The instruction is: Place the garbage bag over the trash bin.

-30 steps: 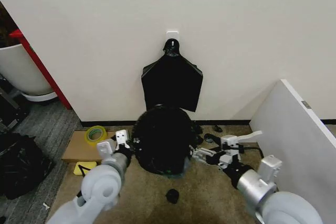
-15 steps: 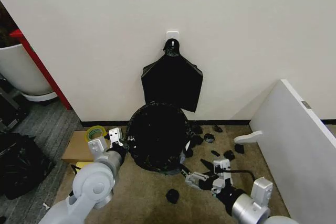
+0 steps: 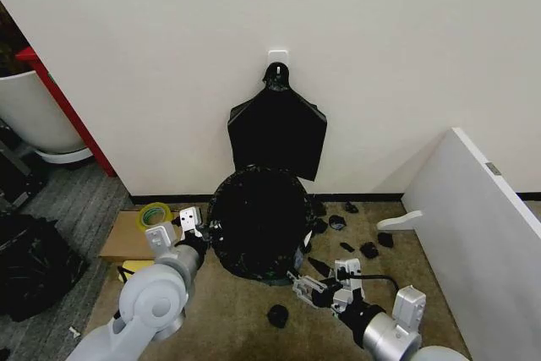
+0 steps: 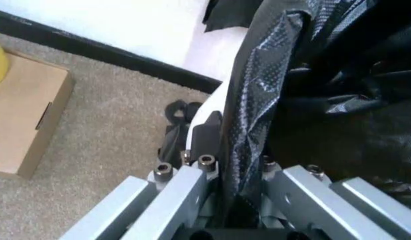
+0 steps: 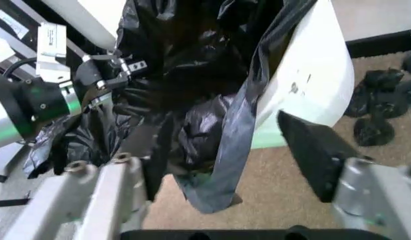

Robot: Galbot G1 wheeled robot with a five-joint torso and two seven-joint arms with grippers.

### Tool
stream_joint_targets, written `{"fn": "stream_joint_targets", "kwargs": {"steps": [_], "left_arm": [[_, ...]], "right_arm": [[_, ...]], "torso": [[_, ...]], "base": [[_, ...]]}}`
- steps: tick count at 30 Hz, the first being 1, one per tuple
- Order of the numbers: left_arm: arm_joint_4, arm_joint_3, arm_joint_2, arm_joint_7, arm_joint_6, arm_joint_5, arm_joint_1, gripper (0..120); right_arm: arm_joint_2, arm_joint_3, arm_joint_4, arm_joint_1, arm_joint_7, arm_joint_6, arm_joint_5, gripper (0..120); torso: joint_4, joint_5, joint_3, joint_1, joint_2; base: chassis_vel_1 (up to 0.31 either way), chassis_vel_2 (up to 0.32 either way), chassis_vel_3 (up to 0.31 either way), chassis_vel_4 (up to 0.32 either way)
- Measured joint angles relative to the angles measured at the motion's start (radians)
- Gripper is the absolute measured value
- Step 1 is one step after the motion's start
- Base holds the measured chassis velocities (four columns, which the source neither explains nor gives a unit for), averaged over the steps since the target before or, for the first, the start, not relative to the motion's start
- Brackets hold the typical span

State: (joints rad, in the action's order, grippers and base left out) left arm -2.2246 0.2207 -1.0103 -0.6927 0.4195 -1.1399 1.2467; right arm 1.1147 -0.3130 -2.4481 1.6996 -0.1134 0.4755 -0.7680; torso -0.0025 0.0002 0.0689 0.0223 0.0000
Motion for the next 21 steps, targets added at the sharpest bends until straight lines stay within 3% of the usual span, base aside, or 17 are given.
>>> {"fn": "stream_joint_targets", "kwargs": {"steps": [3,15,21], "left_arm": [[0.002,-0.003,-0.004,0.0,0.001,0.017,0.0,0],[0.014,-0.005,-0.006,0.004,0.0,0.023,-0.008,0],[0.012,-0.007,-0.004,0.005,0.0,0.019,-0.011,0]], "right_arm": [[-0.011,-0.012,-0.002,-0.001,-0.003,0.006,-0.009,41],[-0.017,-0.025,0.0,0.01,-0.011,0.008,-0.018,0],[-0.01,-0.019,0.002,0.005,-0.016,0.009,-0.031,0]], "torso": [[0.0,0.0,0.0,0.0,0.0],[0.0,0.0,0.0,0.0,0.0],[0.0,0.0,0.0,0.0,0.0]], "base": [[0.0,0.0,0.0,0.0],[0.0,0.0,0.0,0.0],[0.0,0.0,0.0,0.0]]}}
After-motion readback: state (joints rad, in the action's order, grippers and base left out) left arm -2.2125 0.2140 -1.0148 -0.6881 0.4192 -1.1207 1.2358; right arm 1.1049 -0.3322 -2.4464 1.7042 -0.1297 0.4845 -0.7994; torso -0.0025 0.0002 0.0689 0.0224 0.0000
